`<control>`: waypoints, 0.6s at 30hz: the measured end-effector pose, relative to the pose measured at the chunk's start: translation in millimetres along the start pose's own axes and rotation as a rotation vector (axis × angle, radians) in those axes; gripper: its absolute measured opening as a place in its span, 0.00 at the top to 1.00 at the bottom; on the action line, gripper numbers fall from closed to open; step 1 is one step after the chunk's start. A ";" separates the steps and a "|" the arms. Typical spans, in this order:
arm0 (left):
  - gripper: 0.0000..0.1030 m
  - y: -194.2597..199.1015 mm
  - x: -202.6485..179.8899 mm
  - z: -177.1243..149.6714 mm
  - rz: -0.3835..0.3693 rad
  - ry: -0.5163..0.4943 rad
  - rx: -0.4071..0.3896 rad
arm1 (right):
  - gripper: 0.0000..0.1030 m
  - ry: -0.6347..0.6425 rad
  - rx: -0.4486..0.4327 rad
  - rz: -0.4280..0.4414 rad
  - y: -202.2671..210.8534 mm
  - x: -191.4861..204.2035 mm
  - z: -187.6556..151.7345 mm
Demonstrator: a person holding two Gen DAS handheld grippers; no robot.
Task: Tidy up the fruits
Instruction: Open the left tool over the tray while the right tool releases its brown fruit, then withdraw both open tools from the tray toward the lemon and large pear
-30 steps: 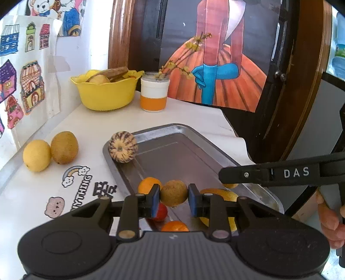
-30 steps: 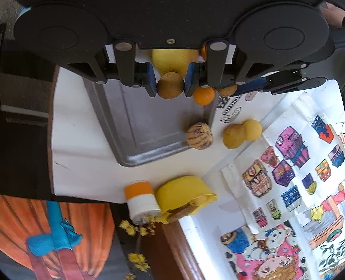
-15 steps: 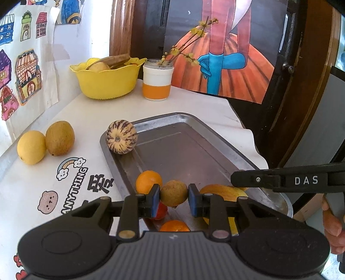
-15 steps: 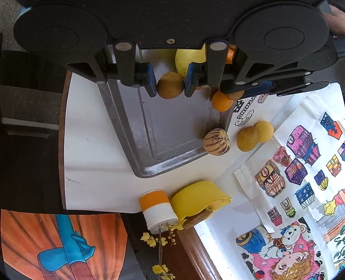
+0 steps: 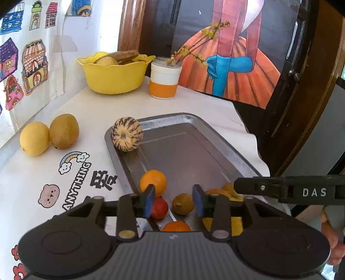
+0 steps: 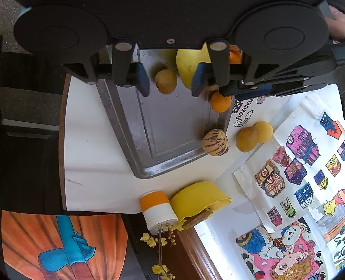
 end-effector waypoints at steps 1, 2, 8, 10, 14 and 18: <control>0.42 3.0 1.1 1.4 -0.002 0.008 -0.006 | 0.52 0.002 -0.005 -0.003 2.2 0.6 0.4; 0.37 7.0 2.4 3.1 -0.005 0.017 -0.016 | 0.49 0.006 -0.010 -0.007 5.3 1.3 1.0; 0.12 28.1 15.2 10.4 0.046 0.039 -0.081 | 0.24 0.031 -0.044 -0.029 26.1 12.4 2.6; 0.03 34.3 20.3 11.2 0.065 0.044 -0.093 | 0.17 0.061 -0.052 -0.042 32.8 19.8 -0.5; 0.01 49.1 31.7 6.8 0.075 0.061 -0.102 | 0.05 0.129 -0.046 -0.066 42.6 37.1 -14.3; 0.01 63.9 44.5 -4.0 0.077 0.062 -0.106 | 0.01 0.205 -0.026 -0.079 49.7 58.1 -34.7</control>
Point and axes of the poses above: each gripper's, at about its wrist camera, not at the fingertips, and y roughly against the way its jaws point, x to its left, z to its top, the point moved 10 cm from there along -y, roughly the way its jaws point, and after that the axes turned 14 degrees about z, right-handed, at the moved point
